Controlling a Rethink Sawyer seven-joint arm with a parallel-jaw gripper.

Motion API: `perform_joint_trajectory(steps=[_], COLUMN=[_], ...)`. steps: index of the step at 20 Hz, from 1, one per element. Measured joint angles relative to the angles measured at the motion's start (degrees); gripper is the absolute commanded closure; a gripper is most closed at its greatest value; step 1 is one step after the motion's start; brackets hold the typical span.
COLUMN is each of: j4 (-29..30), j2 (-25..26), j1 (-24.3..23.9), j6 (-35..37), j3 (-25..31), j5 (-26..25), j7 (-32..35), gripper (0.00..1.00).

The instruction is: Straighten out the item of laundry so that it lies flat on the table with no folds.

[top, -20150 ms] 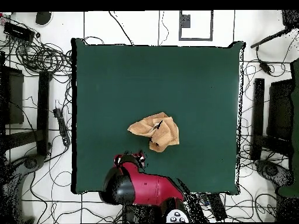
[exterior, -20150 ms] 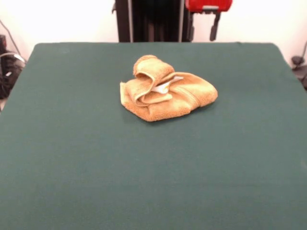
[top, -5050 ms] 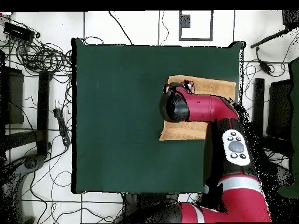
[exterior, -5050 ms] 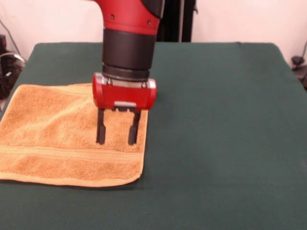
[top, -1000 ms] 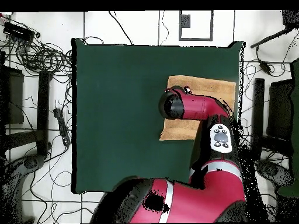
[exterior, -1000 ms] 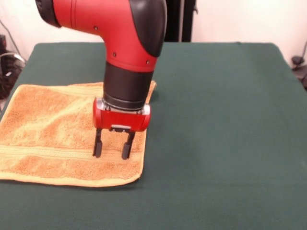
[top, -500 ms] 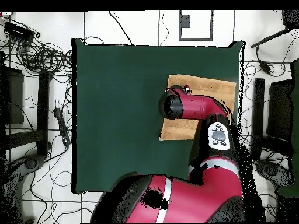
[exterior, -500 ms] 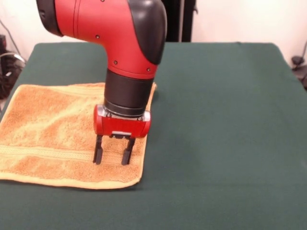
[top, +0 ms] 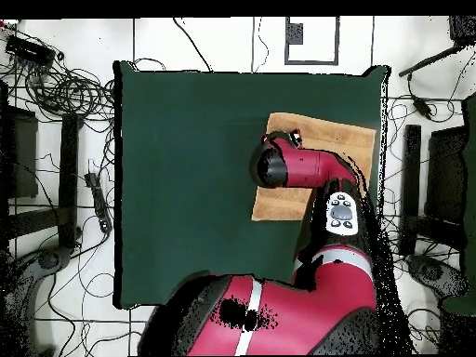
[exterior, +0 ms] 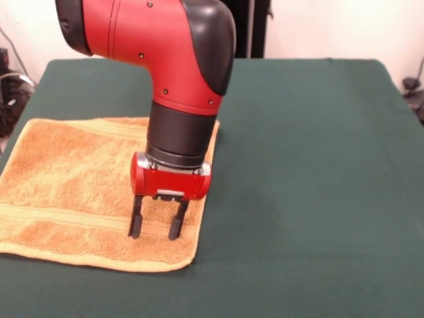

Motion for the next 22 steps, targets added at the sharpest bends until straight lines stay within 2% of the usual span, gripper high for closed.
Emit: perform_joint_trajectory(steps=[22], j4=[-1.37], j2=[2.69], j1=[2.32], j6=[-8.44], j3=[-1.38], j5=[5.0], j7=[0.0], gripper=[0.0])
